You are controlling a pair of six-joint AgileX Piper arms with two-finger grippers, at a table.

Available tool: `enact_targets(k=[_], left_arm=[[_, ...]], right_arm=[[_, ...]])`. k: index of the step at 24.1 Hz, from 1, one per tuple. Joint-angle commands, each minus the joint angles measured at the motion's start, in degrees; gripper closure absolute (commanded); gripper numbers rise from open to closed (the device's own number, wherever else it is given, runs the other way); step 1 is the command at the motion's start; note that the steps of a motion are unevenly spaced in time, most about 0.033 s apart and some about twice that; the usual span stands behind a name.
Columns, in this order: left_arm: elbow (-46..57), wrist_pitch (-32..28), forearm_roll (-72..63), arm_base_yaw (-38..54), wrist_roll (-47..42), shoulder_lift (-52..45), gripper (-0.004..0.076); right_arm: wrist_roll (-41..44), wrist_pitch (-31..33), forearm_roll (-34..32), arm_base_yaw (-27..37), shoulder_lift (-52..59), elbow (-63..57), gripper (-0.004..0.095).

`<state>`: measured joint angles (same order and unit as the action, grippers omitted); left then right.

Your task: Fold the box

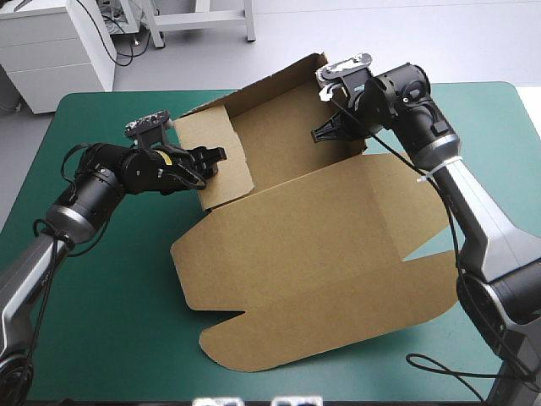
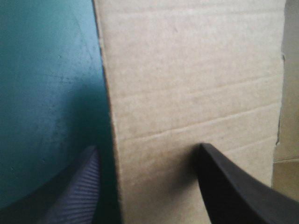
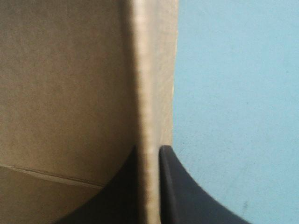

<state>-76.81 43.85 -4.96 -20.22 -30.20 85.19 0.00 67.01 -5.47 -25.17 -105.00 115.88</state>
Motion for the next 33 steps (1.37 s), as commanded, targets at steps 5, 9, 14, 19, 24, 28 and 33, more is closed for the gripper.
enact_targets(k=[5, 9, 14, 19, 24, 28, 33], left_arm=[[-1.5, -11.0, 0.8, -0.2, -0.3, -1.1, 0.0292], [-1.5, -11.3, 0.8, -0.2, -0.3, -0.9, 0.0292], [-1.5, -8.3, 1.0, -0.2, -0.3, -0.9, 0.0292], [-1.5, -3.7, 1.0, -0.2, -0.3, -1.0, 0.0292], [-2.3, 0.1, 1.5, -0.2, -0.1, -1.0, 0.0484], [-9.3, 5.6, 3.8, -0.2, 1.6, -1.0, 0.0729], [-12.1, 8.0, 4.2, -0.2, 2.8, -1.0, 0.0729]], right_arm=[[-0.5, -3.7, 8.1, -0.4, 3.7, 2.7, 0.0920], [-0.5, -3.7, 9.0, -0.4, 3.7, 2.7, 0.0920], [-0.8, -3.6, 9.2, -0.4, 3.7, 2.7, 0.0920], [-1.0, -3.6, 9.0, -0.4, 3.7, 2.7, 0.0920], [-0.9, -3.6, 8.5, -0.4, 3.7, 2.7, 0.0920], [-0.9, -3.6, 6.9, -0.4, 3.7, 2.7, 0.0920], [2.3, -3.4, 2.6, -0.4, 3.7, 2.7, 0.0920]])
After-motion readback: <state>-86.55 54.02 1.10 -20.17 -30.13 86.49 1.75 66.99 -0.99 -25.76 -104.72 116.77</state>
